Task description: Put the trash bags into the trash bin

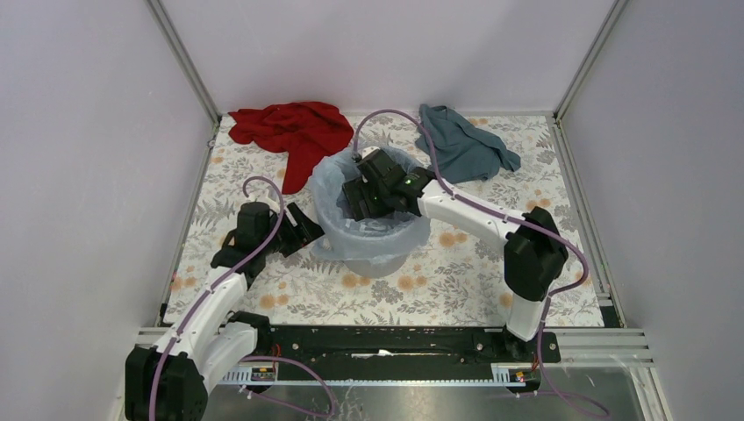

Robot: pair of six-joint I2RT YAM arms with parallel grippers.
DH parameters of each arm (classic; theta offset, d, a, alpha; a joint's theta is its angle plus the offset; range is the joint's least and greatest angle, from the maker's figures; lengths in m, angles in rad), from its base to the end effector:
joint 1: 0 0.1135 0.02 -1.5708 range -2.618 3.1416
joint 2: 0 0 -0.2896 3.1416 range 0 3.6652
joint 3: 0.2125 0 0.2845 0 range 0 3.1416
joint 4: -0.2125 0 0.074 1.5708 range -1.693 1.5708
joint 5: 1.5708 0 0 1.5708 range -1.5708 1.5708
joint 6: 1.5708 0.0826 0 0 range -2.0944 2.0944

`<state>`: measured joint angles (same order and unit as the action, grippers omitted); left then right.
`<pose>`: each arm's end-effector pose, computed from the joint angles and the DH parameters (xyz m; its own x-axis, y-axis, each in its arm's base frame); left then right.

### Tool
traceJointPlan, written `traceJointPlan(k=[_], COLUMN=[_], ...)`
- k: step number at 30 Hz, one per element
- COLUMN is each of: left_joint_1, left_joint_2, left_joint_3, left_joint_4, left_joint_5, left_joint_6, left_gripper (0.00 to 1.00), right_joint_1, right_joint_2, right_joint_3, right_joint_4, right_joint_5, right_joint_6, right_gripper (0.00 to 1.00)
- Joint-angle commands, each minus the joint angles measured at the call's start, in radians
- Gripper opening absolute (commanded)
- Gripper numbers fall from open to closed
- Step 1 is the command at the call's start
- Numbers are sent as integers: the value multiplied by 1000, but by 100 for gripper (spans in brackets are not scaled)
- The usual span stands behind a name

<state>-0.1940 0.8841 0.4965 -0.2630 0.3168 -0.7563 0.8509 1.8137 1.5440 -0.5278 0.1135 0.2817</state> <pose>0.2285 -0.0711 0.1955 -0.7249 -0.5221 -0.4493 -0.0976 0.7236 -0.6833 0.3253 0.3568 0.2666 -0.6464 -0.3182 -0.6935 -0.5363 0.8360 0.1163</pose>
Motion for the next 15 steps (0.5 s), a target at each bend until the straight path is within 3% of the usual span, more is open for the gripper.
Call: traceJointPlan(k=[1, 15], left_joint_1=[-4, -11], left_joint_2=[-23, 25], left_joint_3=[-15, -39], left_joint_4=[28, 71], left_joint_5=[27, 70], left_joint_6=[-5, -1], left_gripper=[70, 70], right_joint_1=[12, 13], right_joint_2=[36, -143], right_joint_3=[-62, 44], right_joint_4=[98, -106], right_joint_5=[73, 30], right_joint_6=[12, 11], right_gripper=[100, 100])
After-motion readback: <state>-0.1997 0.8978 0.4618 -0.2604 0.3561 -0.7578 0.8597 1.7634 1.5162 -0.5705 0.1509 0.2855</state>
